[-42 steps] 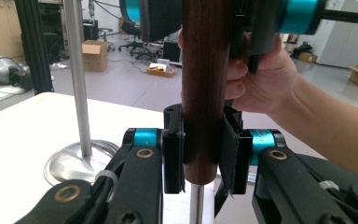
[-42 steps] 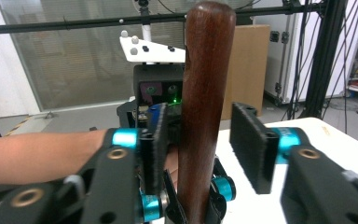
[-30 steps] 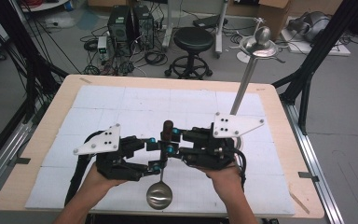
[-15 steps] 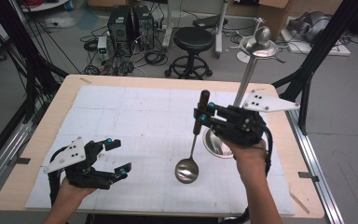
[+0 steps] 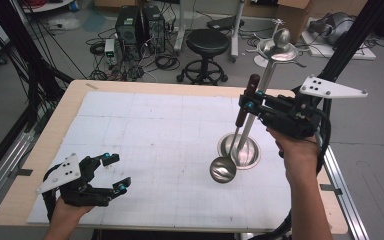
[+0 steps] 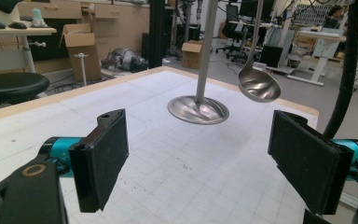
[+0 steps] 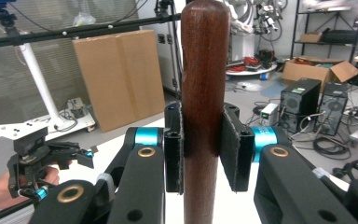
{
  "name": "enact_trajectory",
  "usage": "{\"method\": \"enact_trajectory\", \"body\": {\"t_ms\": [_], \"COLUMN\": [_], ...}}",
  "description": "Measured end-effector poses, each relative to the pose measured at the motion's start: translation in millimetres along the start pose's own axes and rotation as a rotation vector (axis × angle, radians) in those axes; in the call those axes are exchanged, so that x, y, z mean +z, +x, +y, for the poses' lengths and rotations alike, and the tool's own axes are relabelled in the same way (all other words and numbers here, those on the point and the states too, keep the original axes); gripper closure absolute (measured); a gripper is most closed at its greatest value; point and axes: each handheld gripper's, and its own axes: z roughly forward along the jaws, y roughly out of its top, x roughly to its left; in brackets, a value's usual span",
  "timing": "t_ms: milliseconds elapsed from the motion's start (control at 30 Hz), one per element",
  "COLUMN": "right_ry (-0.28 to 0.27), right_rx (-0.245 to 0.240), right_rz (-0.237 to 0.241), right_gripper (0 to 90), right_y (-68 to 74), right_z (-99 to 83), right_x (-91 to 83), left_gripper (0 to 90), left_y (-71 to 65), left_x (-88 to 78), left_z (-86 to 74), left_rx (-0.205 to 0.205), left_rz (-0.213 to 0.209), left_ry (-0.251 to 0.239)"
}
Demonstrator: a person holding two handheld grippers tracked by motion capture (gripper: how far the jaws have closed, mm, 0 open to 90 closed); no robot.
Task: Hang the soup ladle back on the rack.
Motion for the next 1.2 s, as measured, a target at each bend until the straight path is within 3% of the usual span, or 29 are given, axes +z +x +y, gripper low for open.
{"method": "enact_trajectory", "body": {"t_ms": [267,633,833,1200], "right_ry": [-0.015,-0.014,0.002,-0.023], "right_rx": [0.026,0.065,0.078,0.074], "right_rz": [-0.016,-0.020,-0.040,-0.046], "right_gripper": [72.8,72.8,72.7,69.0], "right_y": [-17.1,-35.3,-42.7,-46.0], "right_z": [11.4,15.0,12.8,8.8], "right_x": [-11.6,-11.2,-8.1,-6.7], "left_gripper": [21.4,21.5,21.5,21.4], "left_y": [0.2,1.6,3.2,4.7], "left_x": [0.7,-0.1,-0.3,-2.5], "left_z": [-1.6,-2.1,-3.4,-4.4], "left_rx": [-0.007,-0.019,-0.033,-0.040], "left_rz": [-0.007,-0.012,-0.015,-0.014], "left_ry": [0.010,-0.002,-0.008,-0.011]}}
